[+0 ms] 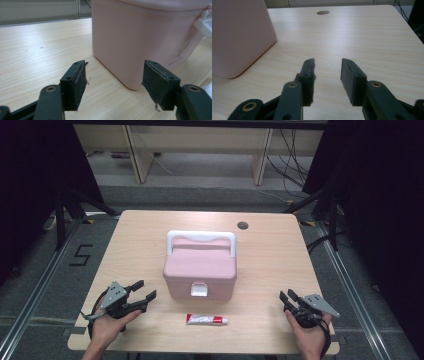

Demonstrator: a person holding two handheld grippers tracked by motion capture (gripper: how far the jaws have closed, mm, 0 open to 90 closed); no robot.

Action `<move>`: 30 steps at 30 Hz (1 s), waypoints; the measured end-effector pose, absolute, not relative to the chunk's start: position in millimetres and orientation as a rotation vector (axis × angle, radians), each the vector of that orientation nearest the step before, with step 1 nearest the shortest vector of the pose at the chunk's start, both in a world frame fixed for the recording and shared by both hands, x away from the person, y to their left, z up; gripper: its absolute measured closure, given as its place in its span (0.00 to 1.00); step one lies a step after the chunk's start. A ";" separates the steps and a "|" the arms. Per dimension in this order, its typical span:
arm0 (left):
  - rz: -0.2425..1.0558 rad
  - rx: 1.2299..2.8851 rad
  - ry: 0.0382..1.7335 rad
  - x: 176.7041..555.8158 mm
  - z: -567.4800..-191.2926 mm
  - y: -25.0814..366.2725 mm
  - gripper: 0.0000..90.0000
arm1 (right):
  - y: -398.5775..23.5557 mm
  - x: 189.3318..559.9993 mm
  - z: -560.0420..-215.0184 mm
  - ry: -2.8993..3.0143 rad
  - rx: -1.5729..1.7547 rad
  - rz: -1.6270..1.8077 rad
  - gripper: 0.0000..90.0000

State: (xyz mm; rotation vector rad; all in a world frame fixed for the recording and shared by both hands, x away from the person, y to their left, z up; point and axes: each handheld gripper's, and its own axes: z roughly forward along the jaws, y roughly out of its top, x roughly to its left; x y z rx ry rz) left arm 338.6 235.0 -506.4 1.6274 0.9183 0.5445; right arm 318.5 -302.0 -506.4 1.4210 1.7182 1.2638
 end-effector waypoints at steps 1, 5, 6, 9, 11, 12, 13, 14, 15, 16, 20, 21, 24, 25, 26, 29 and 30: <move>0.537 1.618 0.915 339.9 -504.2 235.0 0.42 | -303.4 319.1 -505.7 1.735 1.392 1.242 0.77; 0.535 1.598 0.913 339.7 -499.6 236.2 0.44 | -298.7 318.8 -503.3 1.778 1.393 1.235 0.87; 0.532 1.585 0.913 339.5 -496.9 236.6 0.45 | -296.0 319.5 -504.1 1.772 1.392 1.252 0.89; 0.531 1.588 0.916 338.0 -492.4 236.6 0.47 | -290.6 316.7 -501.3 1.787 1.398 1.250 0.92; 0.522 1.579 0.899 336.8 -488.3 235.0 0.49 | -287.9 316.4 -498.3 1.791 1.363 1.244 0.95; 0.522 1.579 0.899 336.8 -488.3 235.0 0.49 | -286.8 315.6 -496.5 1.796 1.358 1.241 0.97; 0.517 1.581 0.900 335.2 -485.1 234.6 0.50 | -285.3 315.3 -494.7 1.805 1.334 1.244 1.00; 0.512 1.571 0.897 334.4 -482.1 234.3 0.51 | -281.9 312.1 -492.0 1.817 1.365 1.235 1.00; 0.502 1.558 0.890 333.9 -479.0 233.9 0.53 | -281.6 314.4 -492.0 1.832 1.302 1.227 1.00; 0.501 1.549 0.887 332.3 -471.7 233.9 0.54 | -279.0 313.4 -490.4 1.847 1.300 1.227 1.00; 0.496 1.533 0.879 332.5 -462.0 232.7 0.57 | -267.8 313.7 -487.8 1.871 1.274 1.257 1.00; 0.496 1.527 0.873 333.2 -459.0 232.1 0.57 | -264.0 311.8 -486.1 1.886 1.309 1.259 1.00; 0.483 1.507 0.864 337.3 -451.1 228.8 0.59 | -260.4 314.1 -484.6 1.892 1.263 1.250 1.00; 0.480 1.512 0.873 338.7 -447.5 227.3 0.59 | -256.0 316.2 -485.3 1.897 1.265 1.299 1.00; 0.473 1.510 0.869 340.6 -446.1 225.9 0.60 | -254.4 315.9 -482.9 1.905 1.255 1.272 1.00; 0.450 1.526 0.876 349.0 -440.8 220.6 0.62 | -248.8 320.5 -481.1 1.918 1.225 1.278 1.00; 0.447 1.529 0.884 351.9 -439.0 218.9 0.62 | -248.8 320.5 -481.1 1.918 1.225 1.278 1.00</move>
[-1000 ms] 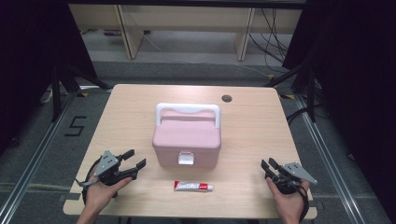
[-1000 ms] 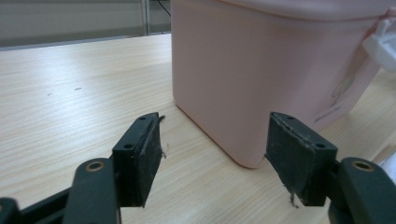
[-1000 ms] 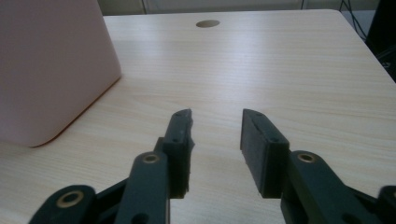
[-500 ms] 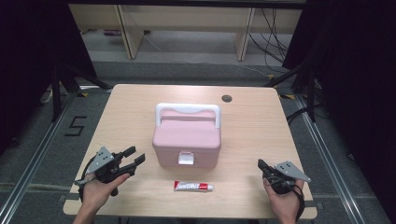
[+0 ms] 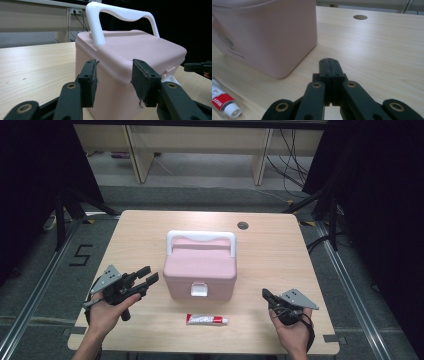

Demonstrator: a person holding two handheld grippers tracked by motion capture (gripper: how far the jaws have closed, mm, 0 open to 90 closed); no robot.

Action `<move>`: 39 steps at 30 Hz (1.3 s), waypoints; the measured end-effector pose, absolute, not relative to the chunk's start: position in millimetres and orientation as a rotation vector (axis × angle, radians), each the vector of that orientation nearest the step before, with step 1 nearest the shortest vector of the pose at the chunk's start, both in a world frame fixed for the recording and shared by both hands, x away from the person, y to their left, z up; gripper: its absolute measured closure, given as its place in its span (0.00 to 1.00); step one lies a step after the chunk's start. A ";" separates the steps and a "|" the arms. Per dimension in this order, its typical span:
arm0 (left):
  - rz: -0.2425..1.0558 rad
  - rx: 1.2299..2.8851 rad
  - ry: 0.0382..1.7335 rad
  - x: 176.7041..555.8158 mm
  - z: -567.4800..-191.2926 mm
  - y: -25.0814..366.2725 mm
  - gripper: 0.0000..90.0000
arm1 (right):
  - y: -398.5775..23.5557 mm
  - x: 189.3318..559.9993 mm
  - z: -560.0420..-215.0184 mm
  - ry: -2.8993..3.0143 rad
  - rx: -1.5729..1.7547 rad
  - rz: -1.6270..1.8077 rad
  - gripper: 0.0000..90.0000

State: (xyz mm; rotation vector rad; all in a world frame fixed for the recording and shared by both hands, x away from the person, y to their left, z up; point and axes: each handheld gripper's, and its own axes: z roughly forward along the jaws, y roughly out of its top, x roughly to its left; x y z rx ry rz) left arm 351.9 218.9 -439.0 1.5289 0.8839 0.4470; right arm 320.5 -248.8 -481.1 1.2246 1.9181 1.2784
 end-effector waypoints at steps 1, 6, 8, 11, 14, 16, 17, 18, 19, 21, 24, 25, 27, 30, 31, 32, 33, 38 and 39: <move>0.445 1.528 0.886 354.7 -436.8 217.4 0.64 | -244.9 320.7 -479.8 1.922 1.230 1.291 1.00; 0.424 1.510 0.909 367.7 -422.5 210.3 0.66 | -241.2 320.5 -476.8 1.930 1.201 1.287 1.00; 0.421 1.507 0.919 375.1 -416.6 205.9 0.66 | -239.2 321.5 -476.9 1.929 1.178 1.298 1.00; 0.428 1.520 0.944 386.1 -411.0 201.2 0.66 | -234.5 320.5 -474.8 1.939 1.191 1.307 1.00; 0.427 1.534 0.975 397.8 -407.3 195.5 0.66 | -230.4 318.9 -474.1 1.937 1.225 1.327 1.00; 0.421 1.536 0.984 403.6 -405.4 191.1 0.66 | -231.3 319.7 -472.5 1.953 1.186 1.313 1.00; 0.425 1.542 0.984 405.9 -404.4 189.0 0.66 | -231.1 319.8 -472.1 1.948 1.178 1.301 1.00; 0.426 1.547 0.989 407.7 -403.6 187.1 0.66 | -229.7 319.3 -472.2 1.950 1.194 1.305 1.00; 0.424 1.546 0.992 410.2 -402.8 184.9 0.66 | -229.7 320.7 -473.1 1.956 1.170 1.304 1.00; 0.418 1.547 1.004 413.6 -402.2 182.3 0.66 | -228.8 320.7 -473.3 1.954 1.178 1.315 1.00; 0.425 1.544 1.032 420.6 -402.0 179.8 0.66 | -228.0 320.0 -473.4 1.971 1.184 1.309 1.00; 0.427 1.546 1.041 422.7 -401.6 178.6 0.67 | -226.8 320.6 -474.5 1.954 1.173 1.329 1.00; 0.429 1.549 1.041 424.3 -401.5 178.0 0.68 | -225.9 320.4 -474.4 1.952 1.174 1.328 1.00; 0.435 1.558 1.063 428.7 -401.6 175.2 0.71 | -223.3 319.1 -472.5 1.969 1.185 1.333 1.00; 0.435 1.558 1.063 428.7 -401.6 175.2 0.72 | -223.3 319.1 -472.5 1.969 1.185 1.333 1.00; 0.437 1.558 1.067 429.6 -401.7 174.8 0.73 | -222.7 319.7 -472.4 1.971 1.164 1.332 1.00; 0.446 1.564 1.070 430.3 -401.6 174.4 0.73 | -220.3 318.9 -472.0 1.964 1.184 1.328 1.00; 0.428 1.557 1.102 431.9 -399.9 173.6 0.79 | -214.6 320.9 -469.8 1.980 1.164 1.345 1.00; 0.406 1.541 1.123 432.1 -399.4 173.8 0.80 | -213.0 319.1 -468.5 1.989 1.192 1.344 1.00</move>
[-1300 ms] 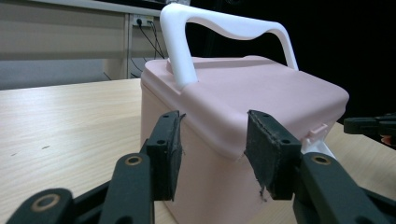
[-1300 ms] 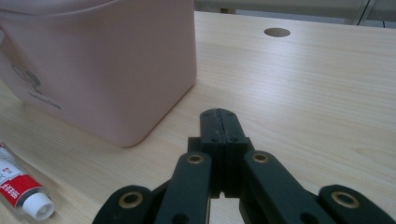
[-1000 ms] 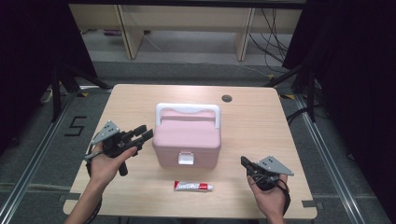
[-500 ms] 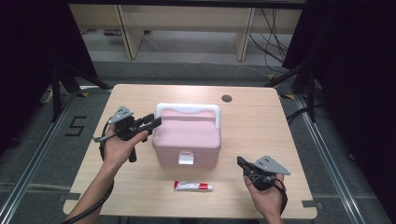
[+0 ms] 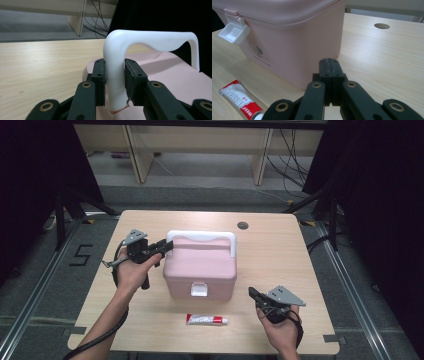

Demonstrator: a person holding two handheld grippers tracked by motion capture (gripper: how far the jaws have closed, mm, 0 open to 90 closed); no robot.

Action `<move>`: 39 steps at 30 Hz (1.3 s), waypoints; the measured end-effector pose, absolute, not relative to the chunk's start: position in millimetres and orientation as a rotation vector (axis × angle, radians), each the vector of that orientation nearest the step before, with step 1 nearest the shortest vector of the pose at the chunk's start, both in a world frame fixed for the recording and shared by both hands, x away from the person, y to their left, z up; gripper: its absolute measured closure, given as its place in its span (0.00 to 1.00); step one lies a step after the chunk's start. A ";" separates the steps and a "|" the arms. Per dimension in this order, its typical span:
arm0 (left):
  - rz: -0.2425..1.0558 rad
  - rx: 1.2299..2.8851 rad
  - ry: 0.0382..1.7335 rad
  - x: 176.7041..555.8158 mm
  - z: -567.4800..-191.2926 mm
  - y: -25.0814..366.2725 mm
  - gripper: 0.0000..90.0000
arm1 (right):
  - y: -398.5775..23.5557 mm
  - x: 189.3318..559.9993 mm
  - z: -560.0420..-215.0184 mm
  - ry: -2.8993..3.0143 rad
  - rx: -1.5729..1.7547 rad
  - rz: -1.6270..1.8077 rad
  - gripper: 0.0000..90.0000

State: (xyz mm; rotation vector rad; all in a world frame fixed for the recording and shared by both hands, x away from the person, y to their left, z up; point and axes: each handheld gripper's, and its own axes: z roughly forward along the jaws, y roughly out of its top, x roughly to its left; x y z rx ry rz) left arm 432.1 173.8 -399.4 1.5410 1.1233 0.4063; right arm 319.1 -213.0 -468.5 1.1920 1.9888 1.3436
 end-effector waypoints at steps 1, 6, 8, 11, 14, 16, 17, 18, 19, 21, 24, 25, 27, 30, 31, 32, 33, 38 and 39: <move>0.392 1.531 1.132 432.4 -399.3 174.0 0.80 | -213.4 321.1 -468.6 1.991 1.152 1.340 1.00; 0.362 1.520 1.162 433.4 -397.2 174.2 0.82 | -209.3 321.0 -466.4 1.979 1.163 1.351 1.00; 0.360 1.522 1.168 433.6 -396.4 174.0 0.82 | -210.2 322.9 -464.7 1.974 1.118 1.345 1.00; 0.351 1.529 1.186 434.3 -393.6 173.3 0.82 | -209.3 323.6 -462.8 1.985 1.103 1.363 1.00; 0.344 1.529 1.193 435.2 -391.6 172.9 0.82 | -207.8 323.3 -459.4 1.979 1.101 1.369 1.00; 0.335 1.525 1.196 436.2 -390.4 173.3 0.82 | -207.6 323.8 -457.5 1.975 1.079 1.365 1.00; 0.333 1.525 1.198 436.6 -389.9 173.4 0.82 | -207.6 323.8 -457.5 1.975 1.079 1.365 1.00; 0.329 1.527 1.200 437.2 -389.4 173.7 0.82 | -203.9 320.6 -454.9 1.968 1.131 1.382 1.00; 0.326 1.523 1.205 437.7 -388.9 173.6 0.82 | -204.0 321.9 -453.5 1.971 1.105 1.382 1.00; 0.318 1.527 1.211 438.7 -387.4 173.9 0.82 | -203.5 323.7 -450.4 1.965 1.052 1.381 1.00; 0.303 1.523 1.225 440.5 -385.0 173.9 0.82 | -200.6 322.8 -446.9 1.974 1.069 1.393 1.00; 0.290 1.522 1.239 442.2 -383.3 174.0 0.82 | -197.9 323.9 -444.4 1.972 1.053 1.404 1.00; 0.287 1.525 1.243 443.0 -382.1 173.9 0.82 | -195.8 323.3 -443.0 1.973 1.067 1.415 1.00; 0.279 1.527 1.251 445.4 -379.8 173.9 0.82 | -191.7 324.9 -441.1 1.971 1.042 1.423 1.00; 0.279 1.527 1.251 445.4 -379.8 173.9 0.82 | -191.7 324.9 -441.1 1.971 1.042 1.423 1.00; 0.274 1.528 1.257 445.8 -379.2 174.1 0.82 | -190.8 325.9 -441.4 1.963 1.030 1.437 1.00; 0.270 1.529 1.258 446.2 -378.7 174.2 0.82 | -189.9 325.9 -440.3 1.974 1.029 1.427 1.00; 0.255 1.537 1.273 449.3 -375.2 174.7 0.82 | -186.7 326.6 -439.5 1.976 1.023 1.447 1.00; 0.247 1.532 1.271 450.3 -374.8 174.8 0.82 | -186.0 327.0 -439.3 1.974 1.024 1.445 1.00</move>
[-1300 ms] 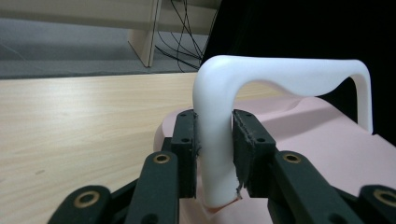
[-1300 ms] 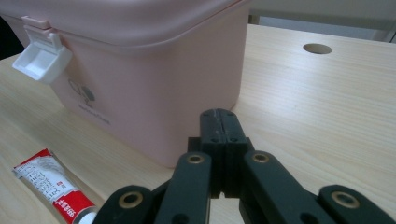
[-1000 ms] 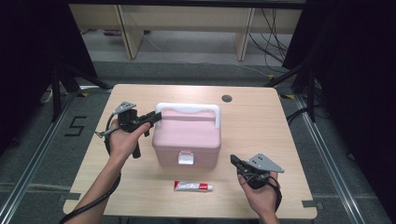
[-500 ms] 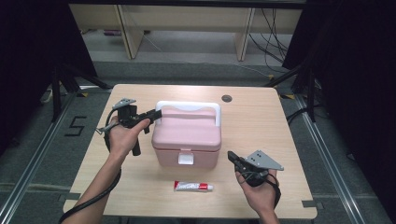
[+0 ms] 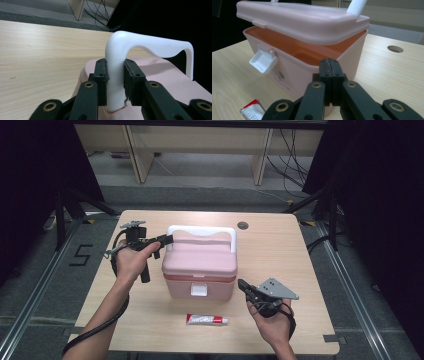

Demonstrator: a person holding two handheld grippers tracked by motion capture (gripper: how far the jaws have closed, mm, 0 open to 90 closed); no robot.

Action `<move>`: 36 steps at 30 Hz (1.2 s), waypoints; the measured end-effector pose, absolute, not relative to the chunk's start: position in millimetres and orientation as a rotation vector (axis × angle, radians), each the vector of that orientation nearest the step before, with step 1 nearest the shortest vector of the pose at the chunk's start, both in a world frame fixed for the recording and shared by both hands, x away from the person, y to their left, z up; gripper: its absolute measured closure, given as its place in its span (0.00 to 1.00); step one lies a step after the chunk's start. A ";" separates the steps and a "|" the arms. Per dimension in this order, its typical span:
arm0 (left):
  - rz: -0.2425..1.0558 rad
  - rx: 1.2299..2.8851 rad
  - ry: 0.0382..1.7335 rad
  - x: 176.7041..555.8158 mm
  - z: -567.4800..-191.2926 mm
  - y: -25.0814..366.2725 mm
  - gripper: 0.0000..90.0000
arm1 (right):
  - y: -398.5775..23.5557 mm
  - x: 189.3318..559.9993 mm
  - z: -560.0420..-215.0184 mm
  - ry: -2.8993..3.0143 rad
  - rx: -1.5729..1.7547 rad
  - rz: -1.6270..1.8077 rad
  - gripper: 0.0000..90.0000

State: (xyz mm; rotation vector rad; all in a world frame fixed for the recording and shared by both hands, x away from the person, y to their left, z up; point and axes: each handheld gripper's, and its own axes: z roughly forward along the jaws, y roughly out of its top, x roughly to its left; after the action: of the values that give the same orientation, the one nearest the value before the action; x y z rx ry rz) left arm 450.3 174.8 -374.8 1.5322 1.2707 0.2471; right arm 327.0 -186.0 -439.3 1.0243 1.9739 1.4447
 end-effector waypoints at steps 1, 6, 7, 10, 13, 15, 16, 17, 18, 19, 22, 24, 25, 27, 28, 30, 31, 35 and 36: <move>0.247 1.536 1.278 450.6 -373.6 174.8 0.82 | -186.0 327.0 -439.3 1.974 1.024 1.445 1.00; 0.239 1.535 1.273 453.3 -371.7 175.3 0.82 | -184.0 328.7 -436.7 1.977 1.013 1.427 1.00; 0.237 1.538 1.274 453.6 -371.2 175.3 0.82 | -181.8 329.7 -435.2 1.967 1.017 1.438 1.00; 0.235 1.536 1.275 454.7 -370.2 174.9 0.82 | -180.8 331.9 -433.6 1.971 0.999 1.443 1.00; 0.234 1.533 1.276 455.9 -369.2 174.9 0.82 | -177.6 334.0 -432.1 1.965 1.018 1.438 1.00; 0.231 1.541 1.281 456.3 -368.0 175.3 0.82 | -177.8 336.5 -431.7 1.971 0.992 1.431 1.00; 0.231 1.542 1.280 456.6 -367.6 175.4 0.82 | -176.7 336.7 -431.4 1.979 1.000 1.438 1.00; 0.229 1.540 1.280 457.3 -367.1 175.2 0.82 | -176.2 336.9 -430.9 1.980 1.010 1.439 1.00; 0.229 1.540 1.280 457.3 -367.1 175.2 0.82 | -175.8 337.0 -430.4 1.968 1.018 1.434 1.00; 0.226 1.540 1.281 457.7 -366.8 175.2 0.82 | -174.8 337.6 -430.2 1.955 1.019 1.442 1.00; 0.230 1.541 1.278 459.0 -365.8 175.0 0.82 | -173.6 340.8 -428.3 1.958 0.996 1.469 1.00; 0.232 1.542 1.276 459.3 -365.7 175.0 0.82 | -173.4 340.6 -425.9 1.966 1.003 1.446 1.00; 0.232 1.541 1.278 459.6 -365.4 174.7 0.82 | -173.7 341.8 -425.3 1.953 0.985 1.439 1.00; 0.234 1.540 1.277 460.0 -365.3 174.6 0.82 | -172.2 341.8 -425.1 1.954 0.998 1.453 1.00; 0.233 1.542 1.278 460.1 -365.1 174.6 0.82 | -172.6 343.3 -424.5 1.952 0.975 1.443 1.00; 0.233 1.545 1.277 460.6 -364.9 174.6 0.82 | -171.3 342.8 -423.5 1.956 1.004 1.447 1.00; 0.233 1.546 1.276 460.7 -364.9 174.6 0.82 | -170.5 343.9 -422.6 1.949 0.985 1.449 1.00; 0.223 1.560 1.259 461.8 -364.6 176.4 0.81 | -168.5 344.4 -420.9 1.943 0.990 1.452 1.00; 0.237 1.566 1.242 461.3 -364.7 176.9 0.78 | -168.6 344.7 -420.7 1.932 0.985 1.452 1.00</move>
State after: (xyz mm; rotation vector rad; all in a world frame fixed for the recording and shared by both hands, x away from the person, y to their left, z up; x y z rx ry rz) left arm 461.3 176.9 -364.7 1.5655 1.2424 0.2373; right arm 344.7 -168.6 -420.7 0.9845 1.9319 1.4524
